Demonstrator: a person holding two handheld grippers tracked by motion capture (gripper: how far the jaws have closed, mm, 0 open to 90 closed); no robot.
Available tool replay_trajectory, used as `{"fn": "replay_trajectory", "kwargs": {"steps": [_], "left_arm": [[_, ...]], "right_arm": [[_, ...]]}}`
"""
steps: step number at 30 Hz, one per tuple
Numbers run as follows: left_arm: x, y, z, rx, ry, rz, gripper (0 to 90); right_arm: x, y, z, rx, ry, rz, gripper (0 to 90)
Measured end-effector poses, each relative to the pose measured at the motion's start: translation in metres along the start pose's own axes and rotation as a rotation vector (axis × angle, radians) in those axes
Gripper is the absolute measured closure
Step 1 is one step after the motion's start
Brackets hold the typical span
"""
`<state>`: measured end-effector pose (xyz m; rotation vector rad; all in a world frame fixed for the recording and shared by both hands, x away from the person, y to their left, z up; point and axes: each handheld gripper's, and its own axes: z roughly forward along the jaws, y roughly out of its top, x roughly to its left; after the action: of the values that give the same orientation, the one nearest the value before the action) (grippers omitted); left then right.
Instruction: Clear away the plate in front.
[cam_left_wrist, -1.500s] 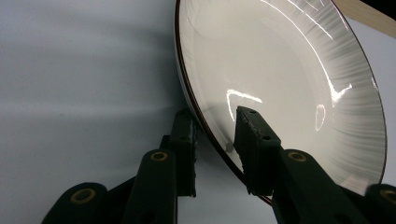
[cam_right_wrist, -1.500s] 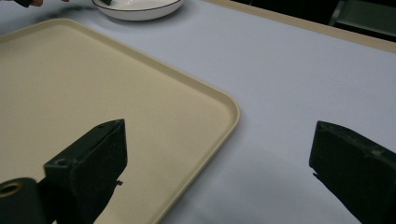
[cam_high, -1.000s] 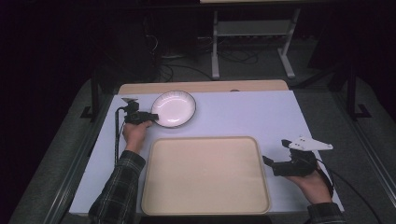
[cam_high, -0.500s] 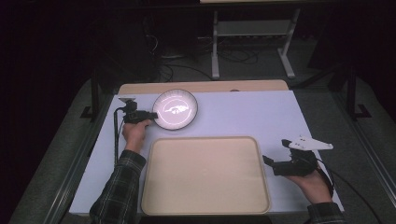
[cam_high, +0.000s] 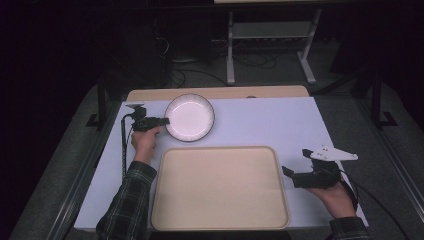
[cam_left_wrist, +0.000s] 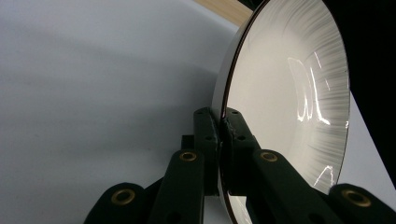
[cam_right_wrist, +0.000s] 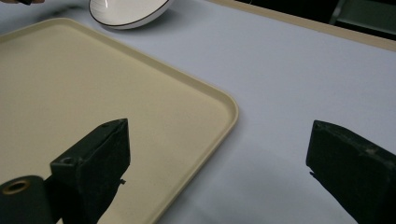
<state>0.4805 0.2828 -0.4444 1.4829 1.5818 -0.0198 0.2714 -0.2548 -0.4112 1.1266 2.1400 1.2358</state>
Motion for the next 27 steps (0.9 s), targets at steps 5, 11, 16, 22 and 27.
{"fn": "replay_trajectory", "kwargs": {"steps": [5, 11, 16, 22, 27], "left_arm": [[-0.004, 0.000, -0.001, -0.018, -0.004, 0.030, 86.0], [-0.011, 0.001, -0.004, -0.038, 0.004, 0.094, 85.8], [-0.015, 0.002, -0.008, -0.061, -0.011, 0.108, 85.8], [-0.021, 0.005, -0.014, -0.071, -0.025, 0.144, 85.8], [-0.027, 0.006, -0.021, -0.062, -0.028, 0.194, 85.7]], "right_arm": [[0.000, 0.000, 0.000, -0.001, 0.001, 0.000, 5.5], [-0.001, 0.000, -0.001, -0.004, 0.000, 0.003, 5.5], [-0.001, 0.000, -0.001, -0.005, 0.001, 0.003, 5.5], [-0.001, 0.000, -0.001, -0.005, -0.002, 0.004, 5.5], [-0.001, 0.000, -0.002, -0.005, -0.004, 0.003, 5.5]]}}
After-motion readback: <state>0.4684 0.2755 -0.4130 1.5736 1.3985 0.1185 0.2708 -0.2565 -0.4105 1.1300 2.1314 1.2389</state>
